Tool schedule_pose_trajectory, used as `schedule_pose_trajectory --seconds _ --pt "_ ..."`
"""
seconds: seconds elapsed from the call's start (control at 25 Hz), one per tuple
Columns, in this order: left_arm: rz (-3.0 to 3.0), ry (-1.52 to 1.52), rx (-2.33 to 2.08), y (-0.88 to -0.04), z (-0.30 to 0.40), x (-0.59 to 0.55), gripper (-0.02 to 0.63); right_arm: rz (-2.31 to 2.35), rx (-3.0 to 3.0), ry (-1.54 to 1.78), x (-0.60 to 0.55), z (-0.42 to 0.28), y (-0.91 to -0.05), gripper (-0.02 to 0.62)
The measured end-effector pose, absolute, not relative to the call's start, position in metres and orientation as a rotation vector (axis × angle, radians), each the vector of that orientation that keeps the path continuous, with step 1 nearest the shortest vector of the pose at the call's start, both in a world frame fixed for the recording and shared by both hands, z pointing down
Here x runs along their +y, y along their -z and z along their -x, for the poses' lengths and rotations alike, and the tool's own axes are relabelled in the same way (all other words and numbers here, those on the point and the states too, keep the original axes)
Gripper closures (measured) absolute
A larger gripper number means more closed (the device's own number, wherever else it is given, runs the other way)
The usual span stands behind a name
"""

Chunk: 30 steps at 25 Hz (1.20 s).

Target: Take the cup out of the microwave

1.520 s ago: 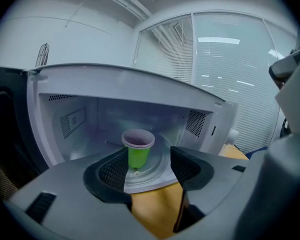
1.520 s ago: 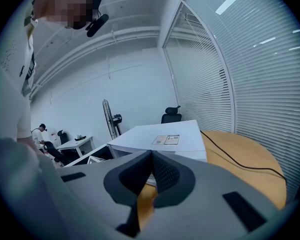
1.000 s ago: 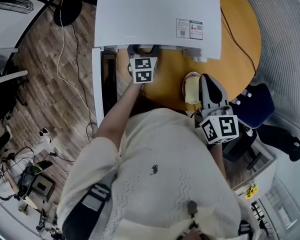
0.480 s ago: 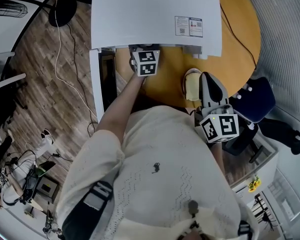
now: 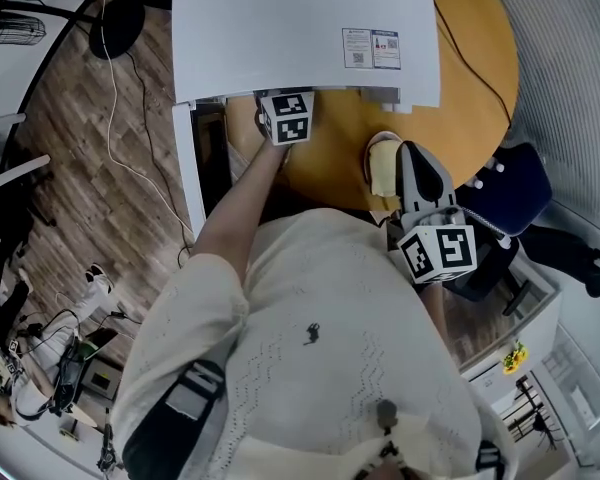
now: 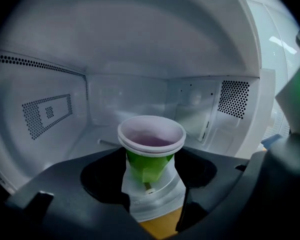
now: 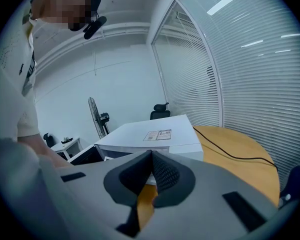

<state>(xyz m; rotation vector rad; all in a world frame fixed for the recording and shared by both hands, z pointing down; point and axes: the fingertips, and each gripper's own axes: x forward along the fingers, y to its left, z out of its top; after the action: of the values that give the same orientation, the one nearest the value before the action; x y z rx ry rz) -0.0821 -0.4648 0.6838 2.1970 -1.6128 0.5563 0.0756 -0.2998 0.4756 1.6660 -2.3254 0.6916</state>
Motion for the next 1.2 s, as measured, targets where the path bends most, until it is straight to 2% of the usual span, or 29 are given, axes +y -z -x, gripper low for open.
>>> schedule_pose_trajectory --seconds 0.48,1.2 --pt "-2.204 -0.564 -1.641 -0.682 0.082 -0.463 0.313 -1.694 -2.309 -0.695 -0.294 -0.080 -0.476 0.586" --pt "-2.244 -0.550 -1.642 -0.662 0.082 -0.432 0.315 -1.675 -2.341 -0.673 -0.276 -0.078 -0.468 0.586"
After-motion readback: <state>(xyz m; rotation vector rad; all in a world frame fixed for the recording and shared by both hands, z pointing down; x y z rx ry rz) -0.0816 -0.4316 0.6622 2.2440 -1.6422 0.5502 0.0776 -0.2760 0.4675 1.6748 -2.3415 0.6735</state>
